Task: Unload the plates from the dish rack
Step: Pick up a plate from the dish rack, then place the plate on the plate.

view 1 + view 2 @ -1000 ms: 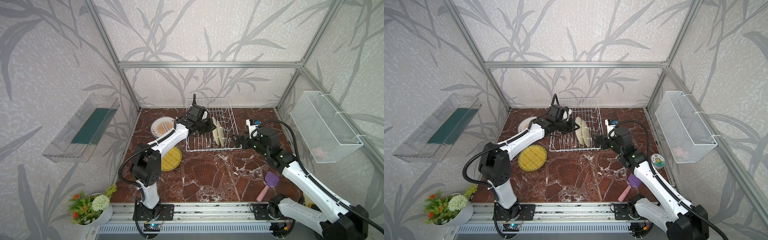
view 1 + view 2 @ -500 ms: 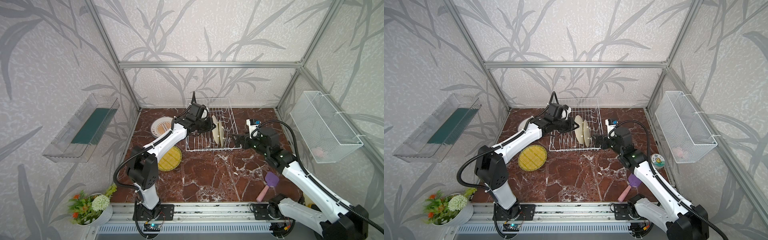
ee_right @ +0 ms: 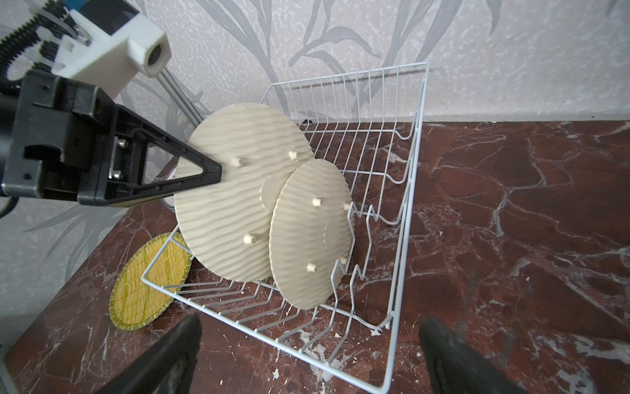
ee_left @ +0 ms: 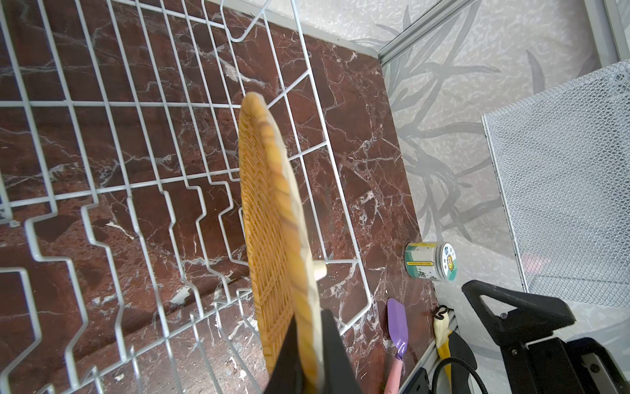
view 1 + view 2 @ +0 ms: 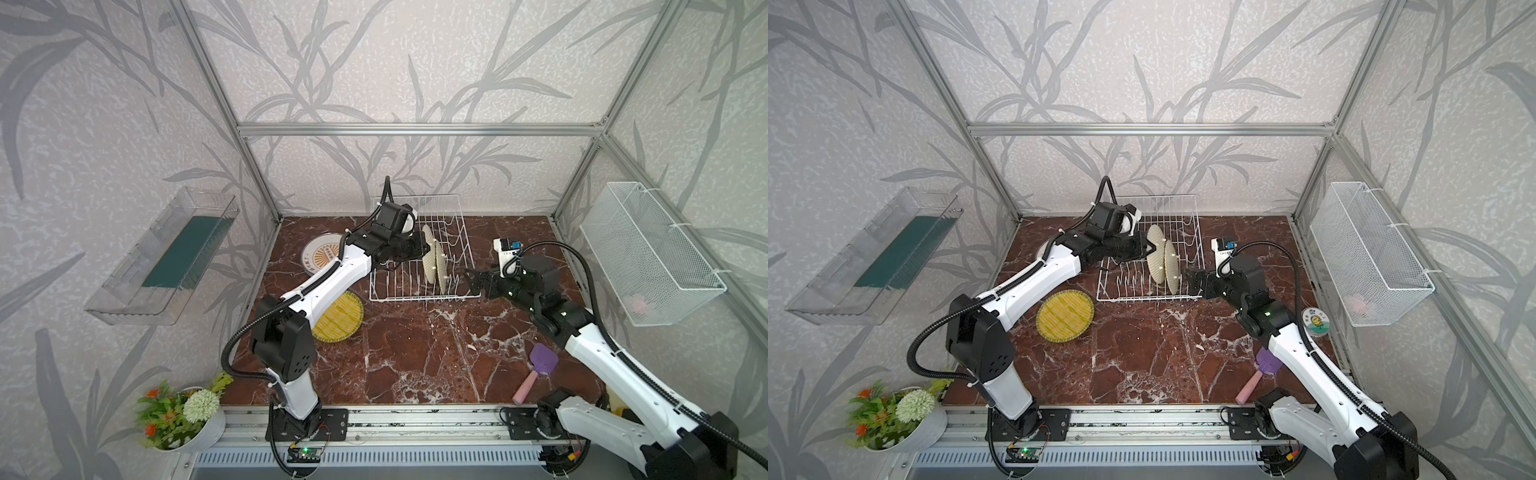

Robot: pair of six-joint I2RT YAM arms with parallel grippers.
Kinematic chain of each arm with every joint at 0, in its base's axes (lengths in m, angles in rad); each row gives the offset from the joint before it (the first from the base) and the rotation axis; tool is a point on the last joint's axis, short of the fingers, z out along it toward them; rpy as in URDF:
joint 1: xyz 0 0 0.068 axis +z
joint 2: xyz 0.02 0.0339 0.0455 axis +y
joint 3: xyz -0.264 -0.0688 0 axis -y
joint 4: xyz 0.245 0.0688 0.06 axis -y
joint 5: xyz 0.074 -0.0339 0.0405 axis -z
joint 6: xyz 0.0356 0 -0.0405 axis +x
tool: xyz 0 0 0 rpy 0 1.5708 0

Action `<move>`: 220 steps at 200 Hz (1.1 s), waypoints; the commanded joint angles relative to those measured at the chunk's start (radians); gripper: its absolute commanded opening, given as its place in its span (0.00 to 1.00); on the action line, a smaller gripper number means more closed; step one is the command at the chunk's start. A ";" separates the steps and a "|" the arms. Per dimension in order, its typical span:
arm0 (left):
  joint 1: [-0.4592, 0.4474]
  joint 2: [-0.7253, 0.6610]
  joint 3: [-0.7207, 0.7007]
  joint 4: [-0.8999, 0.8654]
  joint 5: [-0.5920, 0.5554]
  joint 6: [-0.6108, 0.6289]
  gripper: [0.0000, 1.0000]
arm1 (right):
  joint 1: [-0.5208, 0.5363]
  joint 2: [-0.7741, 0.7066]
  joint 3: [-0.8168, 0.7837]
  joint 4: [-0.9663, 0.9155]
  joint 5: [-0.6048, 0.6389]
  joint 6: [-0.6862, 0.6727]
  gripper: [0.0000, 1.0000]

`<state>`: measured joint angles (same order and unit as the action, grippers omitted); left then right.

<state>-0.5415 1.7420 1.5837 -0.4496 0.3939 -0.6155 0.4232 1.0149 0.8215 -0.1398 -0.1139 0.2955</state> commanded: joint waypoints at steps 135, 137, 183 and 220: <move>0.011 -0.123 0.090 -0.072 -0.151 0.128 0.00 | -0.004 -0.015 0.005 0.019 -0.014 0.011 0.99; 0.012 -0.126 0.092 -0.073 -0.153 0.132 0.00 | -0.003 -0.016 0.006 0.018 -0.013 0.012 0.99; 0.010 -0.166 0.143 -0.119 -0.162 0.363 0.00 | -0.041 -0.002 0.071 -0.049 -0.053 0.127 0.99; 0.001 -0.207 0.135 -0.127 -0.212 0.570 0.00 | -0.110 -0.014 0.106 -0.058 -0.113 0.204 0.99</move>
<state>-0.5350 1.5955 1.6825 -0.5770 0.2329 -0.2432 0.3515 1.0153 0.8822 -0.1791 -0.1726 0.4263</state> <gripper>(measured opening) 0.092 0.990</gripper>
